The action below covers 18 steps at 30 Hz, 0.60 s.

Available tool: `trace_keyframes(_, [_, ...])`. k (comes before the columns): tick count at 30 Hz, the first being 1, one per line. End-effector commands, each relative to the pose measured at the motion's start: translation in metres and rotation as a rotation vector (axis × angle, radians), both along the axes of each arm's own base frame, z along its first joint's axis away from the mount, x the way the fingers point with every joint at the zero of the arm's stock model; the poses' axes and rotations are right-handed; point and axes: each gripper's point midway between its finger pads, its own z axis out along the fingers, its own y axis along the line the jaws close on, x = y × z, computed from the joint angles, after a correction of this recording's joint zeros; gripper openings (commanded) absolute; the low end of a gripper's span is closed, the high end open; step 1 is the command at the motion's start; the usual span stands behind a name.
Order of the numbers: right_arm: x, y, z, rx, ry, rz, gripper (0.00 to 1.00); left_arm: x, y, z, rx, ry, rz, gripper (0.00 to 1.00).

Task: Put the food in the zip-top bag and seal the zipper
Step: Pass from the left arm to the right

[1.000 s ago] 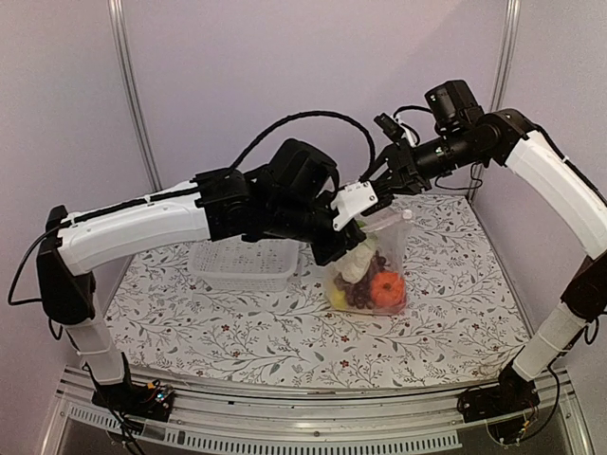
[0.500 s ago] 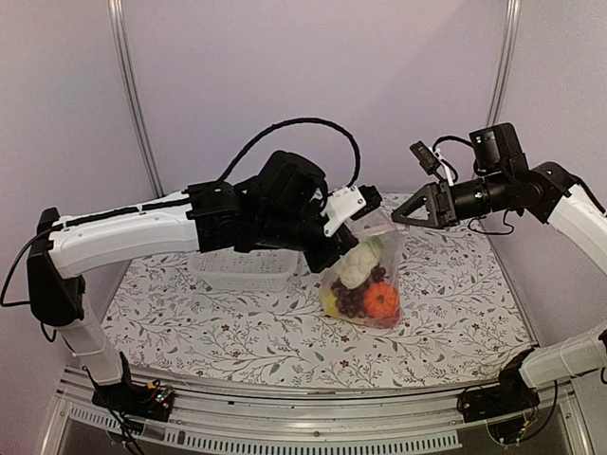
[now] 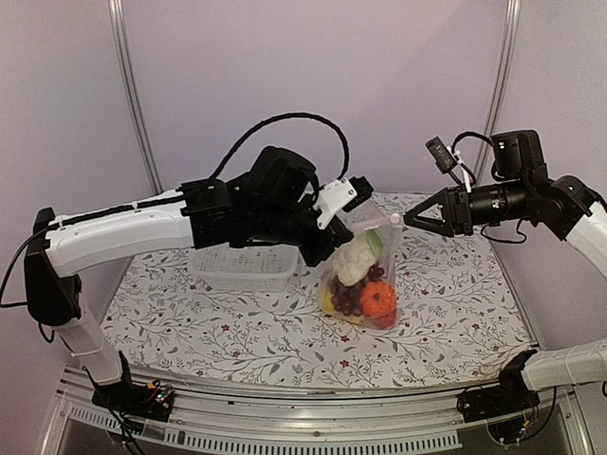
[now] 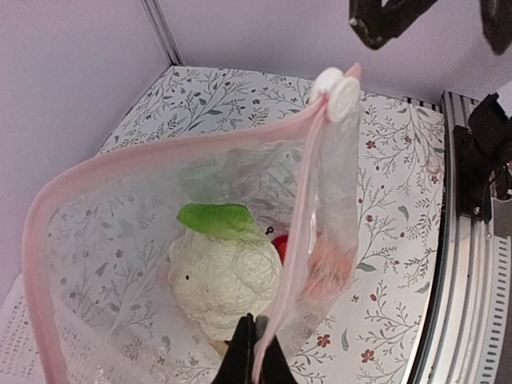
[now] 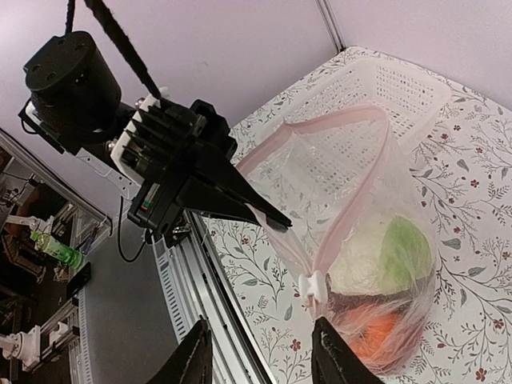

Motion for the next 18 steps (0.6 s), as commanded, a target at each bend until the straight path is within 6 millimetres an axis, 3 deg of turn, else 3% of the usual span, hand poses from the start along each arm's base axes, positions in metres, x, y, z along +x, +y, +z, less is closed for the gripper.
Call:
trace_keyframes(1, [0.01, 0.002, -0.017, -0.047, -0.04, -0.001, 0.4, 0.005, 0.004, 0.033, -0.108, -0.016, 0.01, 0.0])
trace_keyframes(11, [0.021, 0.014, -0.033, -0.111, -0.073, -0.003, 0.27, 0.011, 0.003, 0.036, -0.13, -0.007, 0.027, 0.0])
trace_keyframes(18, [0.033, 0.013, -0.038, -0.149, -0.145, -0.038, 0.24, 0.011, 0.003, 0.036, -0.133, 0.001, 0.032, 0.0])
